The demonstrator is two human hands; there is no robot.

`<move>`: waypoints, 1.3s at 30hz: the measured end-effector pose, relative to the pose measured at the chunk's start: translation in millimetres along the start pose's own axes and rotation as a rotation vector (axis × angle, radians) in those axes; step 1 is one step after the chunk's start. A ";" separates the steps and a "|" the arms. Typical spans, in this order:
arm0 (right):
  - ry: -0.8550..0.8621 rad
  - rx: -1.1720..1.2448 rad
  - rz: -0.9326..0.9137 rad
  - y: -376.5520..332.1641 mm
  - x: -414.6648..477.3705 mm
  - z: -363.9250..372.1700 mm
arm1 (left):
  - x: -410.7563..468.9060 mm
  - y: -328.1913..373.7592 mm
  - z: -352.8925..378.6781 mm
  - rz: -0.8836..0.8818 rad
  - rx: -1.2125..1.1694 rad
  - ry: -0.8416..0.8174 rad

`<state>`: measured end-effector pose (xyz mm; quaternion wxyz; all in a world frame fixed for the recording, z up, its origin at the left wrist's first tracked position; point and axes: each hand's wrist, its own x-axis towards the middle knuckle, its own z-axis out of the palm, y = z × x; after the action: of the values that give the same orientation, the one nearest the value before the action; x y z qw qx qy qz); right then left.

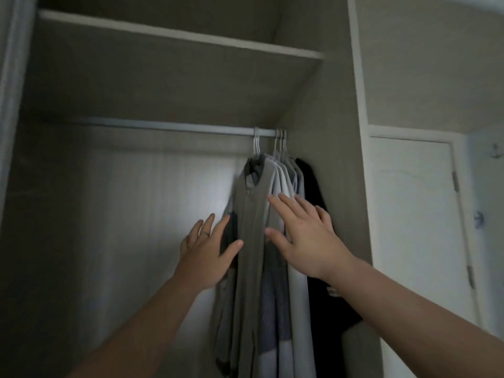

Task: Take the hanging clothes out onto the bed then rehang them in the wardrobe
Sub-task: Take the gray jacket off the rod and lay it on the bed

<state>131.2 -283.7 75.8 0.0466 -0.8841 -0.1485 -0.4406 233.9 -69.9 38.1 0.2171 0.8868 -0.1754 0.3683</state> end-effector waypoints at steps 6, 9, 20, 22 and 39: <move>0.009 -0.113 -0.014 17.3 110.5 -12.1 | 82.4 -6.6 4.9 -0.049 0.051 -0.019; -0.035 -0.216 0.019 22.1 149.5 -14.9 | 109.9 -9.5 6.5 -0.063 0.014 -0.069; -0.053 -0.402 0.153 7.5 217.5 0.4 | 162.8 -3.8 8.4 0.098 -0.177 -0.162; -0.067 -0.359 0.203 -0.3 225.6 -0.6 | 171.0 -7.2 8.9 0.127 -0.185 -0.176; -0.245 0.200 0.685 -34.8 291.7 22.8 | 222.5 -46.8 14.0 0.321 -0.569 -0.300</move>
<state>303.7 -181.1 291.5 0.2591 -0.9198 0.1093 -0.2736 412.4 -71.3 179.5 0.3668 0.7962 -0.4378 0.1997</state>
